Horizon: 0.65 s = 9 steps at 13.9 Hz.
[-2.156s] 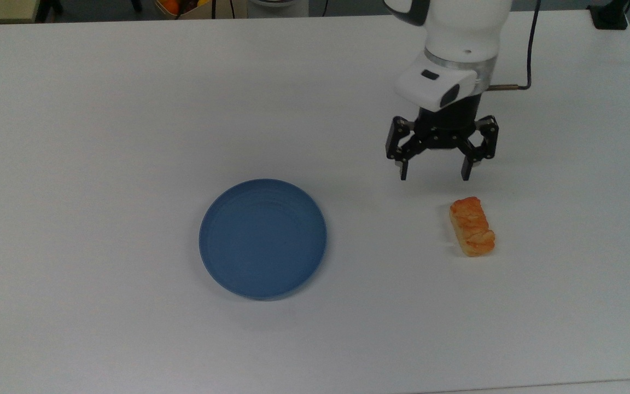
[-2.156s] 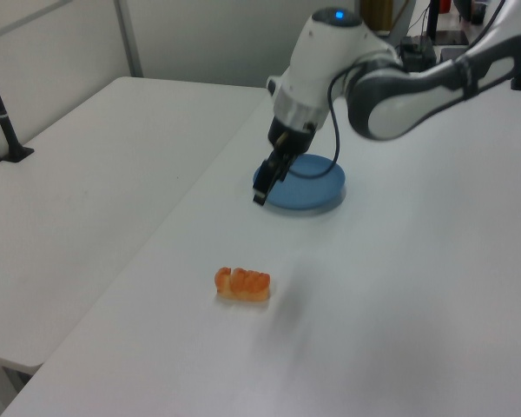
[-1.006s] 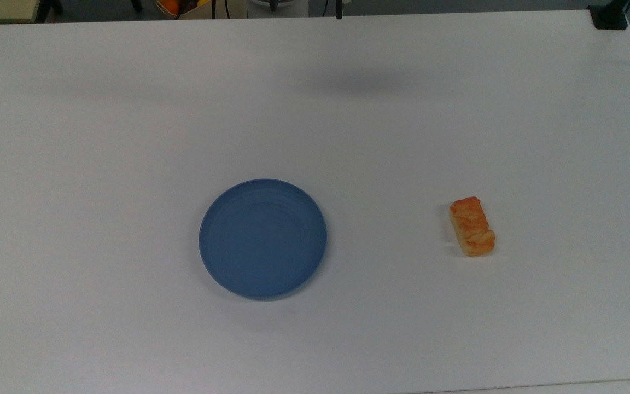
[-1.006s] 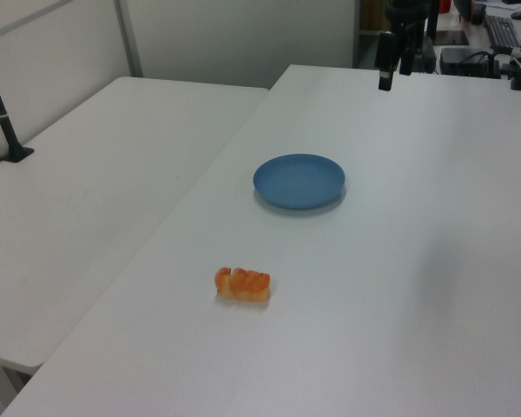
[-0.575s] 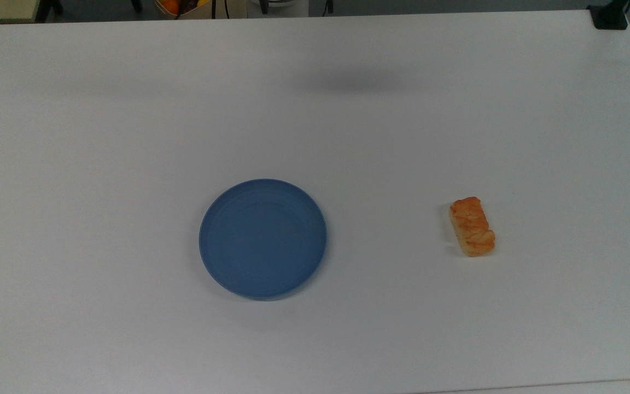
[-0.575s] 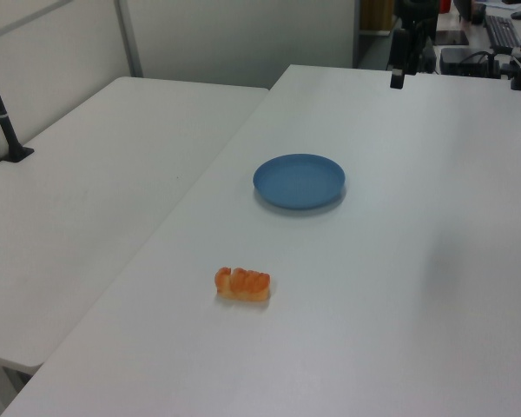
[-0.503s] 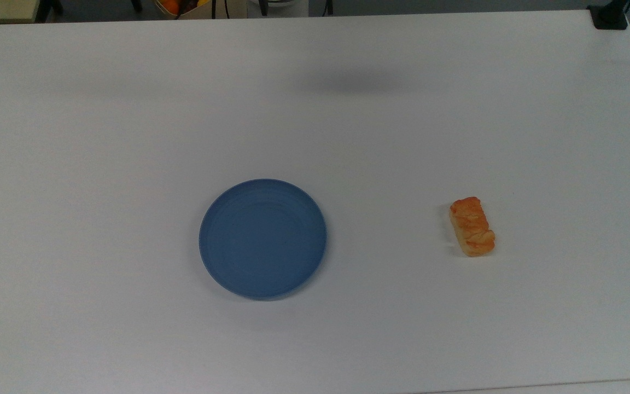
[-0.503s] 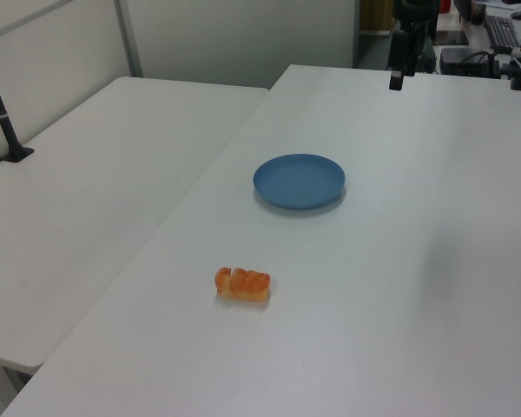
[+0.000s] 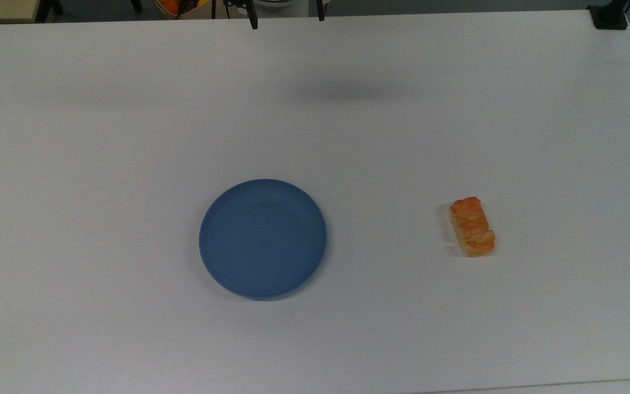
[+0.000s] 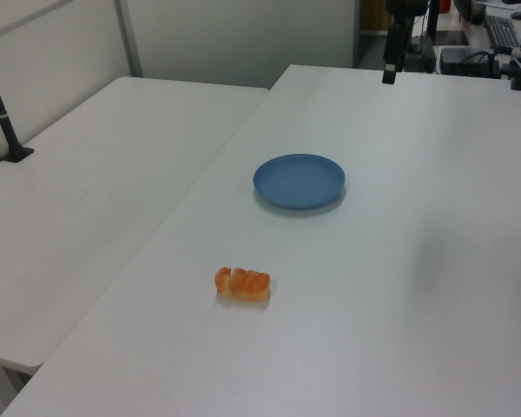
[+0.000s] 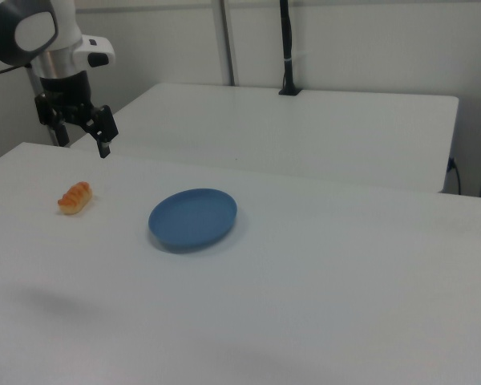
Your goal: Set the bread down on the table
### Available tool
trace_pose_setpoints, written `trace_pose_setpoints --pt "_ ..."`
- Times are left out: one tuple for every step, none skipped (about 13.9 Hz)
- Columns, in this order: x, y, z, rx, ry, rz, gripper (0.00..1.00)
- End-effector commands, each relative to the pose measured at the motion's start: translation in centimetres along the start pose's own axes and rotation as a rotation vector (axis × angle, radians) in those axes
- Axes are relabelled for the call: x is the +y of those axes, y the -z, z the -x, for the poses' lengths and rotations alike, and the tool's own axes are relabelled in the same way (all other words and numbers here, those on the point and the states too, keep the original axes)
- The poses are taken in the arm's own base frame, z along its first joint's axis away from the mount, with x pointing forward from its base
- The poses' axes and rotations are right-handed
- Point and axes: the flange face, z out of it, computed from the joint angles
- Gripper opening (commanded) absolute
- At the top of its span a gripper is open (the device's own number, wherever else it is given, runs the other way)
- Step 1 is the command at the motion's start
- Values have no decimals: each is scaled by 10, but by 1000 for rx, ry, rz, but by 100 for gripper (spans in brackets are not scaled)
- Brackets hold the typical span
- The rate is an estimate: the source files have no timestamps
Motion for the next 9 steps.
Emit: trace_pose_setpoints --pt "-12 8 7 10 26 -7 100" --pt "-16 7 8 7 35 0 100" --pt "-18 5 9 2 36 11 100" --pt "-17 5 8 4 33 12 100" --pt "-16 5 8 4 33 12 100" --pt "-17 5 8 5 35 12 100" --pt "-17 5 8 5 38 12 100" --pt "-17 4 8 4 39 12 100" --pt "-16 6 8 7 38 12 100"
